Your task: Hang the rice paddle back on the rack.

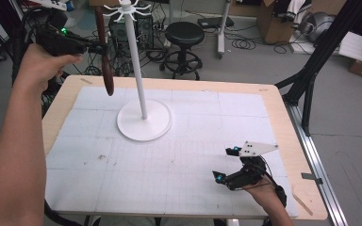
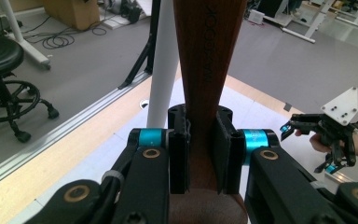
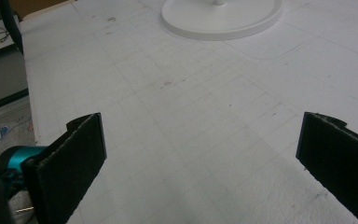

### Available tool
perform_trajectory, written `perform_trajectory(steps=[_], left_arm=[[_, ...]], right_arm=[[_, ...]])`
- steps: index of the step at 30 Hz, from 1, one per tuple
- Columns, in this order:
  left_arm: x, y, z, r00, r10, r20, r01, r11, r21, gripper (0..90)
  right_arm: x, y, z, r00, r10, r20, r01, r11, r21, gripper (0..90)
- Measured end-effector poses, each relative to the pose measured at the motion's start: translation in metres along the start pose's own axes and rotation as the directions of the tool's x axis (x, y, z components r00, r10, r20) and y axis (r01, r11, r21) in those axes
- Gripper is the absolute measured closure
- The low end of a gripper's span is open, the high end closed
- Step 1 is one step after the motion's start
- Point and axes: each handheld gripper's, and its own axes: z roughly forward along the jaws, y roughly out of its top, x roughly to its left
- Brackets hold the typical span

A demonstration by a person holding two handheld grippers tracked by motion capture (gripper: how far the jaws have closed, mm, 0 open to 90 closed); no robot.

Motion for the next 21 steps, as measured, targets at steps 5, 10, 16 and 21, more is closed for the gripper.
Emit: perform_trajectory(steps=[5, 10, 16, 21], left_arm=[[0.0003, -0.0003, -0.0014, 1.0, -0.004, 0.0, 0.004, 1.0, 0.002, 77.8], [-0.0015, 0.0001, 0.0008, 1.0, 0.006, 0.0, -0.006, 0.9998, 0.018, 77.9], [-0.0035, 0.0011, 0.0043, 0.9999, 0.015, -0.005, -0.015, 0.9993, 0.034, 77.8], [-0.0044, 0.003, 0.0025, 0.9998, 0.018, -0.009, -0.018, 0.9995, 0.028, 77.9]], right_arm=[[-0.0001, 0.0001, 0.0006, 1.0, -0.008, 0.002, 0.008, 1.0, 0.0, 0.5], [-0.0006, 0.0001, 0.0011, 1.0, -0.01, 0.001, 0.01, 1.0, 0.0, 0.5], [-0.0003, 0.0, 0.001, 1.0, -0.006, -0.003, 0.006, 1.0, 0.003, 0.5], [-0.0005, -0.0002, 0.0007, 1.0, -0.006, 0.001, 0.006, 1.0, 0.003, 0.5]])
